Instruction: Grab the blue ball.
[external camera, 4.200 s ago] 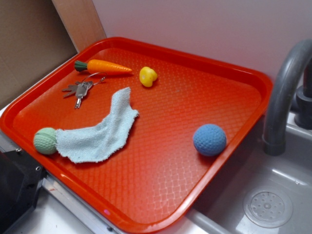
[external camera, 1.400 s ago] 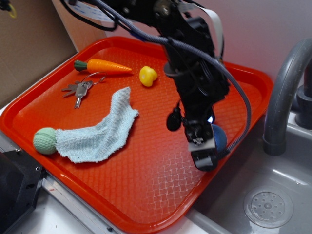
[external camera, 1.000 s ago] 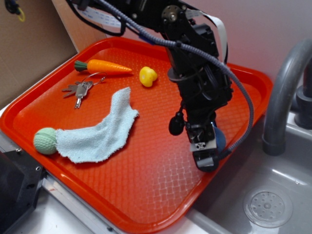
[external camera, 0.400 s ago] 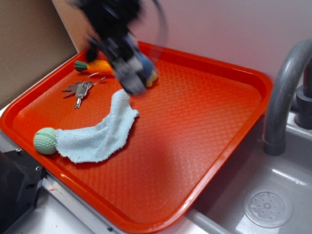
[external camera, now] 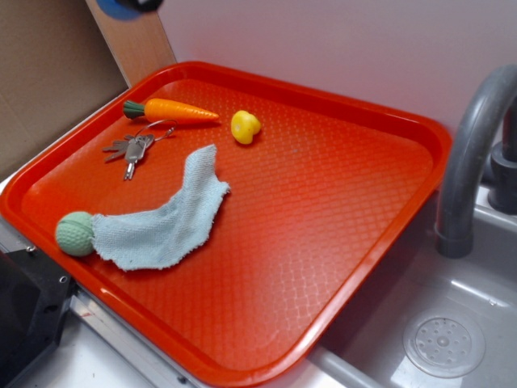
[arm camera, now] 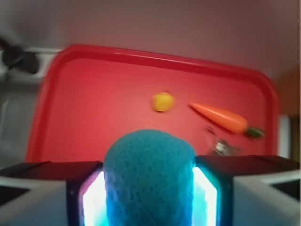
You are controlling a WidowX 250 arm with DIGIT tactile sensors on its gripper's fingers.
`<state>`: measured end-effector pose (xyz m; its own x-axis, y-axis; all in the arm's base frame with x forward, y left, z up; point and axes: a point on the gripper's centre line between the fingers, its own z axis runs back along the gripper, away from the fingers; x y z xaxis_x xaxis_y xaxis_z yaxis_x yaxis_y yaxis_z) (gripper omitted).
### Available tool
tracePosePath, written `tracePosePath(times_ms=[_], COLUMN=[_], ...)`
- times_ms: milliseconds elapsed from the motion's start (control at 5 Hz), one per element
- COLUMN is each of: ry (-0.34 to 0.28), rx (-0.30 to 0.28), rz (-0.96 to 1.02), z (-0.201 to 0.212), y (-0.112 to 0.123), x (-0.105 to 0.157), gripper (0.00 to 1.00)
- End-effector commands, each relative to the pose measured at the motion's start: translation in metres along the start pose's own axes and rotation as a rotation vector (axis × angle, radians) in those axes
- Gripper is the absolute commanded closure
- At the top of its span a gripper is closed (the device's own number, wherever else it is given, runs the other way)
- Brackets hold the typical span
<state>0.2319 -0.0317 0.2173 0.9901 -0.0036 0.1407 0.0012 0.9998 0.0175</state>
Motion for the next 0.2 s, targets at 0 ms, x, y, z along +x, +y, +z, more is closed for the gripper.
tracePosePath(times_ms=[0], ry=[0.021], rx=[0.029], rz=[0.031], z=[0.0032], y=[-0.0254], x=[0.0013], gripper=[1.0])
